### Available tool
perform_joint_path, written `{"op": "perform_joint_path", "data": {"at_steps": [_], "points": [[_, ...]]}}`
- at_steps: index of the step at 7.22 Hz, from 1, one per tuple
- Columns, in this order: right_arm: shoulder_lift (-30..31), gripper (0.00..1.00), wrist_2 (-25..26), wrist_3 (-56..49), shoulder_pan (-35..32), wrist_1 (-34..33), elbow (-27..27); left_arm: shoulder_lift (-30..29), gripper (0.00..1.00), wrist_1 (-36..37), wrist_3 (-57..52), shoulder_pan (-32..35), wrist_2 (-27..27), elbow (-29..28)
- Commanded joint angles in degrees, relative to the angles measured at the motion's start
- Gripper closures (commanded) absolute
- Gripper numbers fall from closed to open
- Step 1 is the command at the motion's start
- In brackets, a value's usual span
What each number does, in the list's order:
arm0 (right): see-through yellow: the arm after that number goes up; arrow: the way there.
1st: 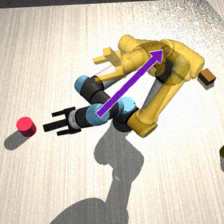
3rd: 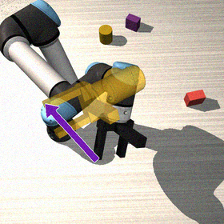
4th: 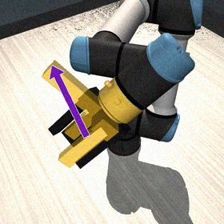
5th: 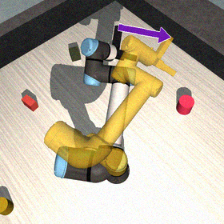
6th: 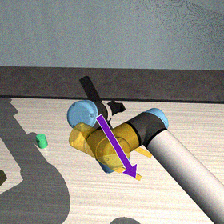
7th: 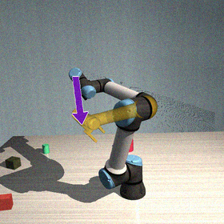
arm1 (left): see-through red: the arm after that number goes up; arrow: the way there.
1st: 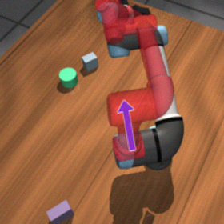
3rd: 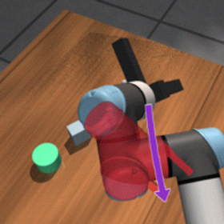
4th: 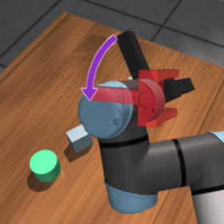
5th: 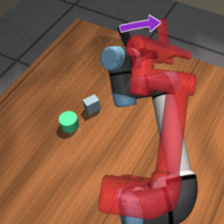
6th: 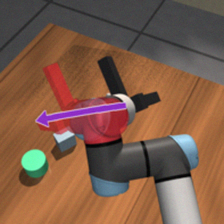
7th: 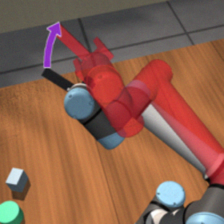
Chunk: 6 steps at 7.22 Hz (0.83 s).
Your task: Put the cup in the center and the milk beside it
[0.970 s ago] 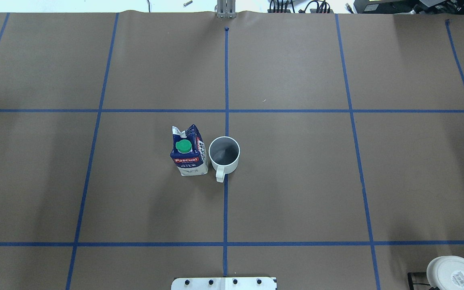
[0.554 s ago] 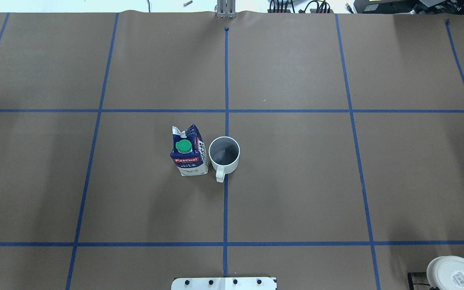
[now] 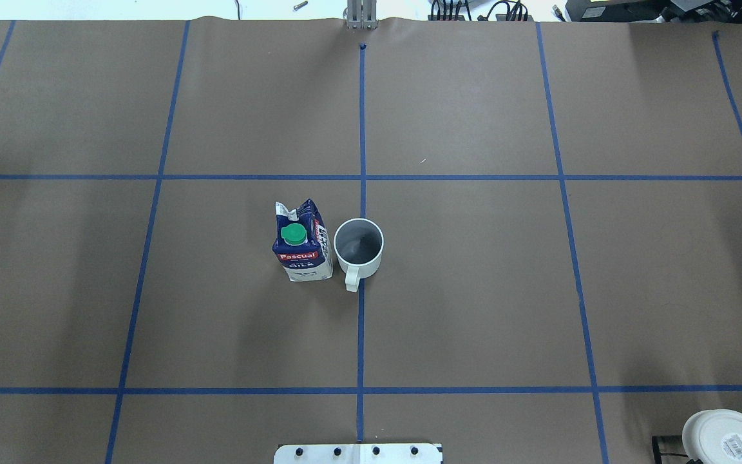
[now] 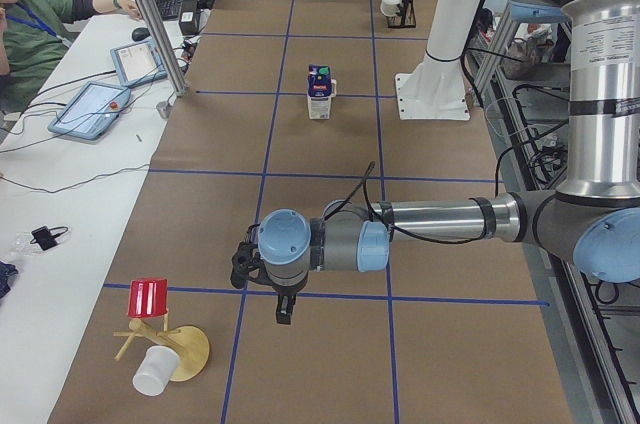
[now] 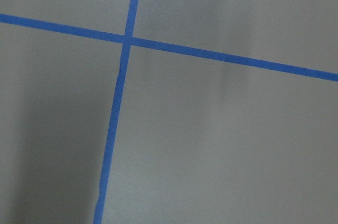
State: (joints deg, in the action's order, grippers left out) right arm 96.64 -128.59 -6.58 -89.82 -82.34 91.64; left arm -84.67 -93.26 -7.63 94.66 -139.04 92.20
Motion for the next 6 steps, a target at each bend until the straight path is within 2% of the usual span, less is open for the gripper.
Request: {"op": "perform_joint_path", "data": {"at_steps": [1,6], "points": [[0.1,0.0,-0.1,0.0,0.0,0.1,0.0,0.2,0.02,-0.1,0.0,0.0,0.0,0.1],[0.1,0.0,-0.1,-0.1,0.0,0.1,0.0,0.4,0.02,-0.1,0.1,0.0,1.1,0.2]]}}
